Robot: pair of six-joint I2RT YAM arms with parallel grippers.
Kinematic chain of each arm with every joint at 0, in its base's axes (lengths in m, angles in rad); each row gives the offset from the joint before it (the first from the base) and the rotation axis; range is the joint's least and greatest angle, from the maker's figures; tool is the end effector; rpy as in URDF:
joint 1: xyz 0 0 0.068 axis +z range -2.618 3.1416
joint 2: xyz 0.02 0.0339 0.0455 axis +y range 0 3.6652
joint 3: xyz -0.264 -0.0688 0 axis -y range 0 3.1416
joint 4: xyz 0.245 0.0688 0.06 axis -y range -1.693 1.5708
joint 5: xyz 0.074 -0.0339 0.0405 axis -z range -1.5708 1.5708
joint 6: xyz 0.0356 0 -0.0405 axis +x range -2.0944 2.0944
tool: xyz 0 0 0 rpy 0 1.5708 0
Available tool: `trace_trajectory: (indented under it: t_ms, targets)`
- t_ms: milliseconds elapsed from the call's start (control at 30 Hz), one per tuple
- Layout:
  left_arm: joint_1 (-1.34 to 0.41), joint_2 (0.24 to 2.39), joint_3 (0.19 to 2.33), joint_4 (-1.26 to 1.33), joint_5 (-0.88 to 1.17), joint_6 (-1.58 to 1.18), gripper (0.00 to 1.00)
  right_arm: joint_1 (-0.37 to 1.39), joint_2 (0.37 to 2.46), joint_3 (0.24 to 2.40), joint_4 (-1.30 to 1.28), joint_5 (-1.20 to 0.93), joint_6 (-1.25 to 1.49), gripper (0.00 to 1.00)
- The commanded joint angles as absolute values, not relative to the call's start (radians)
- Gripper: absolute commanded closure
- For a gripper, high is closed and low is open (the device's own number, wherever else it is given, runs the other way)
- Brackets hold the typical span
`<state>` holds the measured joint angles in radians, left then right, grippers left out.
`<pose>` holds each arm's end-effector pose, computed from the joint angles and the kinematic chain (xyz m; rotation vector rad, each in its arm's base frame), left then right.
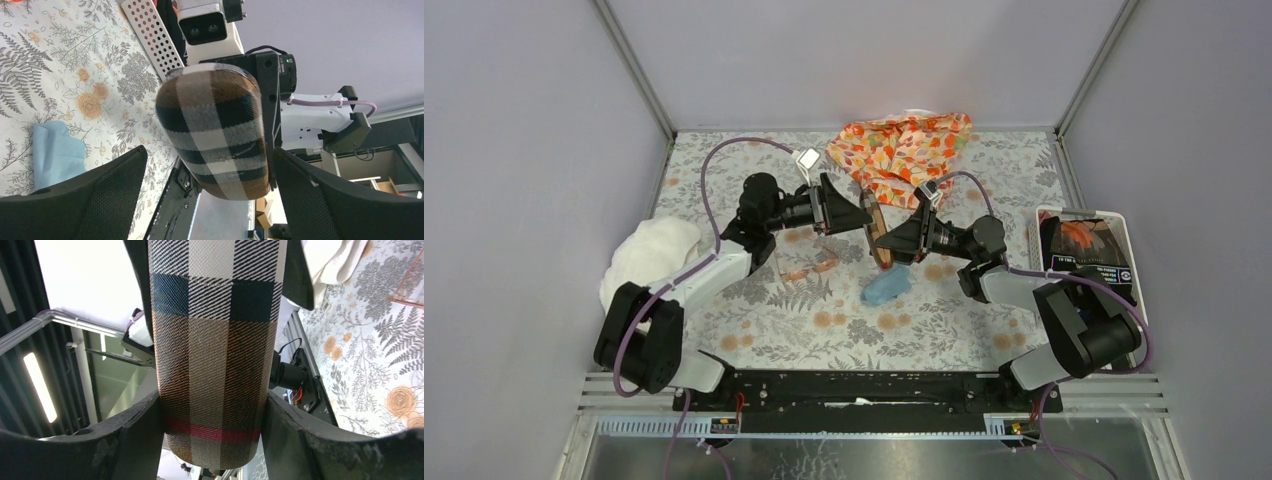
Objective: Organize the sunglasses
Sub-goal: Open the sunglasses case.
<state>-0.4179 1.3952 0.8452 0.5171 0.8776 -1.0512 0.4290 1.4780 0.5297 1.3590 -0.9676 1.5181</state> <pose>0.2729 -0.1512 0.2934 0.2115 1.9213 -1.7543 0.2365 0.1404 0.2499 -0.2270 1.7183 2.1059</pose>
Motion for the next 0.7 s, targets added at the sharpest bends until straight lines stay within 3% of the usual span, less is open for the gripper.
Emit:
trace_trajectory:
  t_ms: [0, 267, 400, 667]
  targets:
    - [-0.427, 1.430, 0.836, 0.656, 0.901, -1.126, 0.01, 0.426, 1.491, 0.529, 1.560, -0.998, 1.597, 0.61]
    - [-0.434, 1.460, 0.855, 0.638, 0.860, -1.144, 0.02, 0.427, 1.452, 0.529, 1.413, -1.007, 1.503, 0.61]
    - [-0.438, 1.478, 0.856, 0.651, 0.860, -1.161, 0.09, 0.428, 1.428, 0.519, 1.347, -1.010, 1.457, 0.61]
    - [-0.438, 1.488, 0.844, 0.691, 0.857, -1.220, 0.58, 0.426, 1.438, 0.503, 1.365, -0.971, 1.498, 0.65]
